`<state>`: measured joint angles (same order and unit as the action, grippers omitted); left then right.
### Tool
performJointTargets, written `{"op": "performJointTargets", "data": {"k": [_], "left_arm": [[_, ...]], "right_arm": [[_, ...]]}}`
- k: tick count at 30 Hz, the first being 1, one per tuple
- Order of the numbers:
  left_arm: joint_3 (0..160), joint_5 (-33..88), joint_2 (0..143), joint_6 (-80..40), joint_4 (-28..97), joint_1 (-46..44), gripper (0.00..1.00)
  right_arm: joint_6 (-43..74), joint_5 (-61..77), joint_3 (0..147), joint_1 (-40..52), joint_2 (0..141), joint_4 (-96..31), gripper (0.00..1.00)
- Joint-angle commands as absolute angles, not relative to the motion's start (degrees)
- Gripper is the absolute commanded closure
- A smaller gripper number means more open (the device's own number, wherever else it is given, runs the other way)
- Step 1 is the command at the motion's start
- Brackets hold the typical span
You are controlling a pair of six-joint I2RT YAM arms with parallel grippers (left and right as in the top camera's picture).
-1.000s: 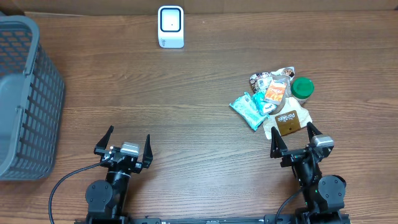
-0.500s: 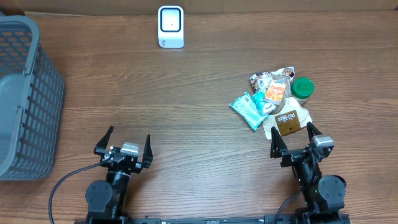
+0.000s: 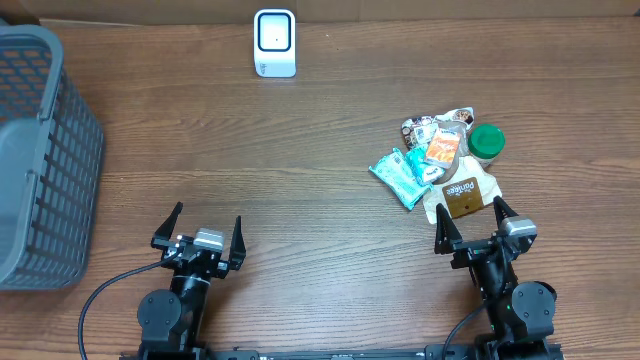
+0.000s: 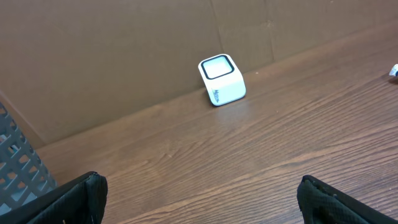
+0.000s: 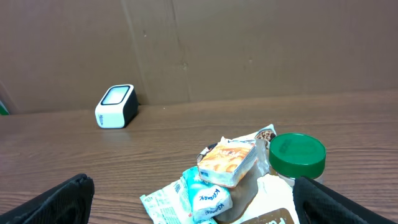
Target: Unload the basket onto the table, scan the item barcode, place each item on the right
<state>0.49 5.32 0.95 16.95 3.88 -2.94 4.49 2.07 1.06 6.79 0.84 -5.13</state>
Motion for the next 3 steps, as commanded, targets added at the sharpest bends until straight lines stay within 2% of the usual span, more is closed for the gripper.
{"op": "performJointTargets", "data": {"k": [1,3], "left_arm": [[0.3,4.5,0.3,18.0,4.1,-2.5,0.01],[0.3,4.5,0.3,18.0,4.1,-2.5,0.00]], "right_arm": [[4.7,1.5,0.5,6.6,0.2,-4.7,0.00],[4.7,1.5,0.5,6.6,0.2,-4.7,0.00]]}}
